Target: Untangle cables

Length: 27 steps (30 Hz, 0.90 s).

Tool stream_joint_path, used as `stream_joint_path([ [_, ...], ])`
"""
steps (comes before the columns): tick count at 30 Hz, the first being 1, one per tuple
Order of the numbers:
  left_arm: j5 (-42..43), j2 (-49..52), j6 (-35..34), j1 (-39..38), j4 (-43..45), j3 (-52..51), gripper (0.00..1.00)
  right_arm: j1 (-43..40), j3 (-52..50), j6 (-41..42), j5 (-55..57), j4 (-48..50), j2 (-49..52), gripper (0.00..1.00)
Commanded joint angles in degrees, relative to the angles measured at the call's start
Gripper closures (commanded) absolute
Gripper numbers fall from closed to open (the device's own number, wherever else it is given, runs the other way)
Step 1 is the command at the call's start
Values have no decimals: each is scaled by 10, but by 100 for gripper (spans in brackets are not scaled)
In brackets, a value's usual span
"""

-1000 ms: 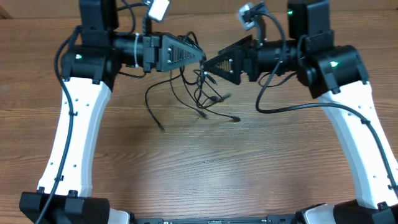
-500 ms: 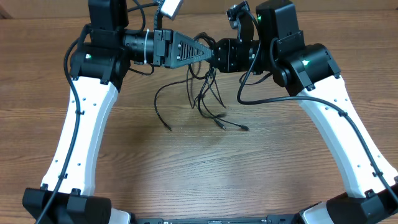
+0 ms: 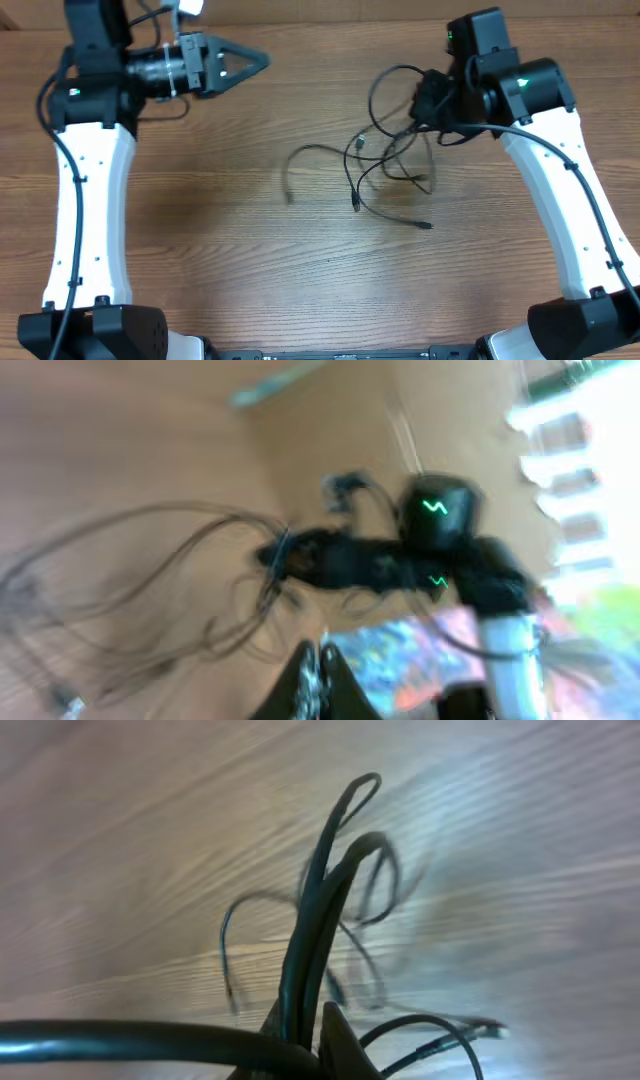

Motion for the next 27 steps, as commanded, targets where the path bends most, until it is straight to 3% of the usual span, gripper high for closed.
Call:
stream_joint_path([
  [1,-149,-12,117,-9,-81,9,96,3,2,-18,15,-1,-3,96],
  [5,-178,-12,180,-46,-144,8,95,24,2,-21,2,2,-2,96],
  [12,-242,-11,198,-138,-118,8,50,78,1,-5,-4,5,12,96],
  [17,-261,14,181,-177,-93,8,36,95,1,-5,-51,31,14,96],
  [24,-203,75,166,-203,-55,8,38,98,1,-5,-102,45,14,96],
  [26,-202,92,164,-210,-47,8,46,98,1,-6,-113,45,15,96],
  [27,-197,102,160,-216,-45,8,55,98,1,-6,-114,43,15,96],
])
